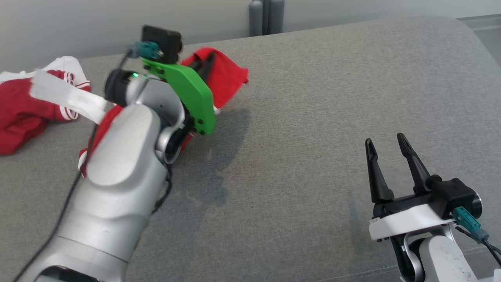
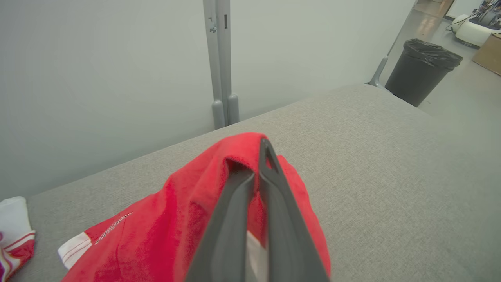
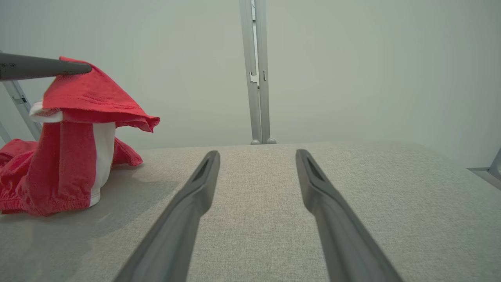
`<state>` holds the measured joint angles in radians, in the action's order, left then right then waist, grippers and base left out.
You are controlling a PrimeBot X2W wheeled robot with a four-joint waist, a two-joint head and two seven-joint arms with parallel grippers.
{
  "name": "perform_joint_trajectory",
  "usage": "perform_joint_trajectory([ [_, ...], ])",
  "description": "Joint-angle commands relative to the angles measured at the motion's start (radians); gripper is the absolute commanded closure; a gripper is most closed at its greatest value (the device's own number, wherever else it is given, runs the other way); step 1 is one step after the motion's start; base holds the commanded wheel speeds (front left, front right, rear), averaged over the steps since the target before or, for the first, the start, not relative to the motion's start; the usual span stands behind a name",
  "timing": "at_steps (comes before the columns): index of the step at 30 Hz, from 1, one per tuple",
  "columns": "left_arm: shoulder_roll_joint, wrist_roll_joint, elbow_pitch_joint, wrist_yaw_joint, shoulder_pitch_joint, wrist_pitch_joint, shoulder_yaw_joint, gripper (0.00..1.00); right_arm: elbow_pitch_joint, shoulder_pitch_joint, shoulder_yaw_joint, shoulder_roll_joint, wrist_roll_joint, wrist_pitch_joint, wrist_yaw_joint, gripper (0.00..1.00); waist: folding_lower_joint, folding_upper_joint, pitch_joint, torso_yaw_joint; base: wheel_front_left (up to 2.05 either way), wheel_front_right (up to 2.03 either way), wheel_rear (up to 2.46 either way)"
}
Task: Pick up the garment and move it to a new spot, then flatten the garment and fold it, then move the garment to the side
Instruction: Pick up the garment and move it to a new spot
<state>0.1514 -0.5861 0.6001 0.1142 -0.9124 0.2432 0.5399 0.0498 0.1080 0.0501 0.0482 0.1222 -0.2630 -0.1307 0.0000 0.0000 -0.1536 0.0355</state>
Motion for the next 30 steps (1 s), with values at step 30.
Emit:
perform_joint_trajectory([
  [30,-0.099,-0.475,0.133,-0.235,0.038,-0.362,0.571,1.0,0.016,0.049,0.067,0.004,0.053,-0.004,0.0,0.0,0.0,0.0,-0.064,0.311,0.0,0.0,0.0],
])
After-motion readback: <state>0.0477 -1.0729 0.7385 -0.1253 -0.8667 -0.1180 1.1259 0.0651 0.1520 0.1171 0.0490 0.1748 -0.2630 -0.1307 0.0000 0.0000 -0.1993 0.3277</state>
